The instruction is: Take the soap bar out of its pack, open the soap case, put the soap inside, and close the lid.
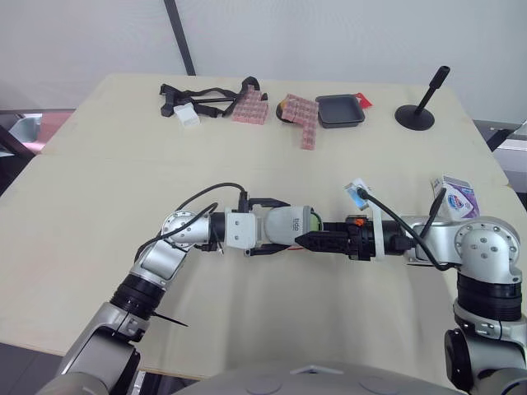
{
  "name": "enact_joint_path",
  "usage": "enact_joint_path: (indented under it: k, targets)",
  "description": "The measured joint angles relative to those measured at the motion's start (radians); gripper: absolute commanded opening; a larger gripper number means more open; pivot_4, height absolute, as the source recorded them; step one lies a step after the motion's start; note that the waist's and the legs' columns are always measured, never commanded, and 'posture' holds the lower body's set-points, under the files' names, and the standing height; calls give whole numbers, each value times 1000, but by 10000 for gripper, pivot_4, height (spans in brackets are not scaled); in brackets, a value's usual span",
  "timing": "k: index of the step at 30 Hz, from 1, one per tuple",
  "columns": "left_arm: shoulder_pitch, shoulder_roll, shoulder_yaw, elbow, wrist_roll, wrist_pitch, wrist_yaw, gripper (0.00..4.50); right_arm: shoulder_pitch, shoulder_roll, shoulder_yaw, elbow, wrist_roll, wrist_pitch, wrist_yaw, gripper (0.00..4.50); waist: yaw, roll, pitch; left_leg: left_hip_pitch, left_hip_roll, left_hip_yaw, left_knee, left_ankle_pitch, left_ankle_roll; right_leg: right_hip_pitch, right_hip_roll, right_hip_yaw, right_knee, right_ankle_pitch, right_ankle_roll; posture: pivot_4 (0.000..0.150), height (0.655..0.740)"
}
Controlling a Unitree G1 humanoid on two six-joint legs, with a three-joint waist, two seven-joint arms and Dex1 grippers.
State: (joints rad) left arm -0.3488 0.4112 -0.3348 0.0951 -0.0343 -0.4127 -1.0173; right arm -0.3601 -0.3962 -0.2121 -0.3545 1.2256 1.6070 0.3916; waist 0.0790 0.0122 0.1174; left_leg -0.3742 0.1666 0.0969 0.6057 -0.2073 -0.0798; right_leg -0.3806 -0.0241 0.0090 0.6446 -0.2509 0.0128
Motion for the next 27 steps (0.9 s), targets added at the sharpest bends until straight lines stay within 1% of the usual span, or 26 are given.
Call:
enact_joint_path:
  k: [8,14,22,27]
  targets:
    - [-4,-2,-1,0,8,-13,15,34645,-6,35,1,72,101,-2,-103,44732,0,0,0,0,0,0,0,0,0,0,0,0,0,0,0,1500,7400]
    - [-4,-2,-1,0,11,-19,24,34645,-11,35,4,110,158,-12,-171,44732,0,0,0,-1,0,0,0,0,0,0,0,0,-1,0,0,1500,7400]
    - [-4,-2,-2,0,11,-11,33,34645,-11,34,19,122,196,-63,-235,44732,0,0,0,-1,0,0,-1,0,0,0,0,0,-2,0,0,1500,7400]
    - [-4,-3,-2,0,10,-7,34,34645,-11,17,48,123,205,-89,-243,44732,1,0,0,-1,0,0,-1,0,0,0,0,-1,-3,0,0,1500,7400]
